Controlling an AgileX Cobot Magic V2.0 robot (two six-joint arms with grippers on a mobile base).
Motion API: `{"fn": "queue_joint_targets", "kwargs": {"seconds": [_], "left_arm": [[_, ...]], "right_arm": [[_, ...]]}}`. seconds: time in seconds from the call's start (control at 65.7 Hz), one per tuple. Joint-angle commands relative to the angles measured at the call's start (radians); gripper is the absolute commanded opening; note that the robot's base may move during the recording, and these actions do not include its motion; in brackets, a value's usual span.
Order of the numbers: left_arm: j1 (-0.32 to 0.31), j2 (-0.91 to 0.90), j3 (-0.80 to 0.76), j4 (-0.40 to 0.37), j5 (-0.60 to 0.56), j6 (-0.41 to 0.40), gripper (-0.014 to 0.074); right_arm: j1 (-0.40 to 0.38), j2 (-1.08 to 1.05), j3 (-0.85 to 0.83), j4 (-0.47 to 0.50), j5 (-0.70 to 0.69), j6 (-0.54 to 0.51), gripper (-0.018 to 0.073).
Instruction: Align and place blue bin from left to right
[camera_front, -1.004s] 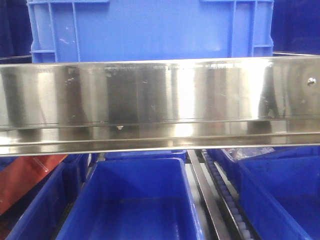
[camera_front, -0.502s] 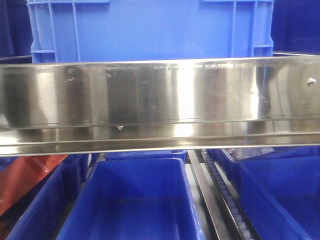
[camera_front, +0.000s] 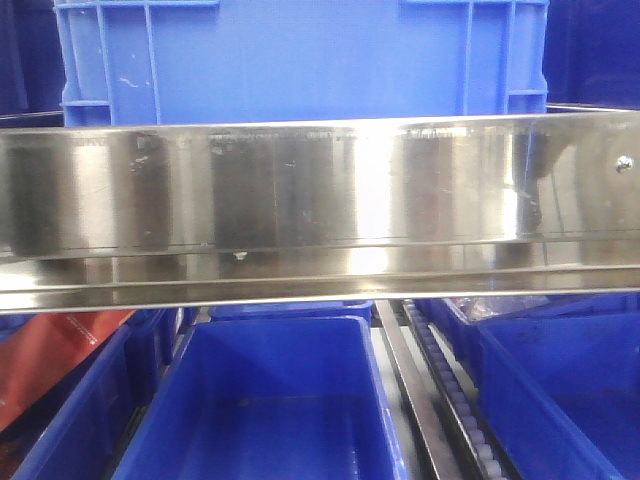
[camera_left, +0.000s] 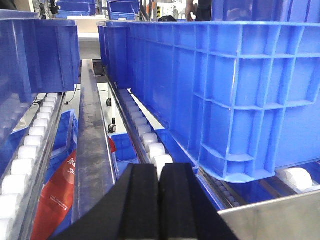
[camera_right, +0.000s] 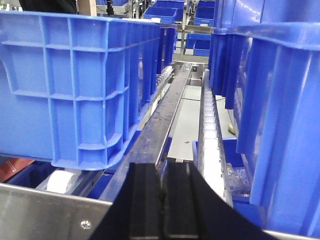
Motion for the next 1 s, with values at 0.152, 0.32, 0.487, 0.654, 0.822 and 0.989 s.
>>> {"fn": "queue_joint_targets", "kwargs": {"seconds": [0.152, 0.32, 0.487, 0.654, 0.822, 0.989], "left_arm": [[-0.004, -0.005, 0.002, -0.025, -0.023, 0.001, -0.0111], [0.061, -0.057, 0.041, -0.087, -0.019, 0.039, -0.0111], [0.176, -0.217, 0.152, -0.087, -0.022, 0.045, -0.0111], [0.232, -0.339, 0.286, -0.098, -0.041, 0.045, -0.0111], [0.235, -0.339, 0.312, -0.101, -0.096, 0.045, -0.0111], [0.235, -0.339, 0.312, -0.101, -0.119, 0.045, -0.0111]], "right_arm": [[-0.004, -0.006, 0.001, -0.008, -0.030, -0.008, -0.0069], [-0.004, -0.006, 0.001, -0.008, -0.030, -0.008, -0.0069], [-0.004, -0.006, 0.001, -0.008, -0.030, -0.008, -0.0069], [-0.004, -0.006, 0.001, -0.008, -0.030, -0.008, -0.0069], [-0.004, -0.006, 0.003, -0.008, -0.032, -0.008, -0.0069], [-0.004, -0.006, 0.003, -0.008, -0.032, -0.008, -0.0069]]}}
